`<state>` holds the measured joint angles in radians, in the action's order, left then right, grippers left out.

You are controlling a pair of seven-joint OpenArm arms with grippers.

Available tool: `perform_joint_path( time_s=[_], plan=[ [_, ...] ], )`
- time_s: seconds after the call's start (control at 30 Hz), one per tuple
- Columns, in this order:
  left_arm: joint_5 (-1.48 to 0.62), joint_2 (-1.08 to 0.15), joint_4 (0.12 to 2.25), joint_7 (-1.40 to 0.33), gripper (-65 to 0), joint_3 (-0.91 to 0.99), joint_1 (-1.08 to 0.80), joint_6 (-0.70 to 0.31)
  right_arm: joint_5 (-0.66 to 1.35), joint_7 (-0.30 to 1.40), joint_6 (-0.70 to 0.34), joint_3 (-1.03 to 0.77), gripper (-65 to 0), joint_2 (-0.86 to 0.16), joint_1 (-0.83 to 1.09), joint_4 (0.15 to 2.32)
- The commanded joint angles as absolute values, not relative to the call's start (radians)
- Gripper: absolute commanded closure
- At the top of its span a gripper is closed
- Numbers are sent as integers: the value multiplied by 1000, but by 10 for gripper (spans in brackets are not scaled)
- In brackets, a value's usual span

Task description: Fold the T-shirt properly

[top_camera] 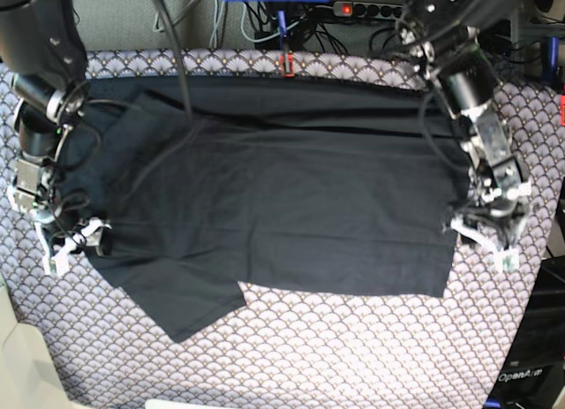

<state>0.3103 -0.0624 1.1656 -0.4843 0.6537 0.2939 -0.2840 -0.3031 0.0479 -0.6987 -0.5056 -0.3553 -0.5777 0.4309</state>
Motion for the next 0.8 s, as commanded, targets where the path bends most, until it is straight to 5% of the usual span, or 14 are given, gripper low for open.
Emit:
perform_joint_path(
  time_s=[0.0, 0.2, 0.4, 0.77],
  plan=[
    [303, -70, 1185, -463, -331, 651, 318, -283, -300, 51, -698, -507, -435, -372, -605, 443],
    [305, -70, 1190, -463, -331, 656, 314, -282, -300, 51, -698, -507, -311, -369, -608, 446],
    [305, -70, 1191, -463, -331, 657, 315, -280, -300, 51, -698, -507, -4, -369, -610, 446],
    [297, -68, 1155, -452, -332, 654, 443, -278, -300, 51, -698, -507, 0, -369, -611, 447]
  ],
)
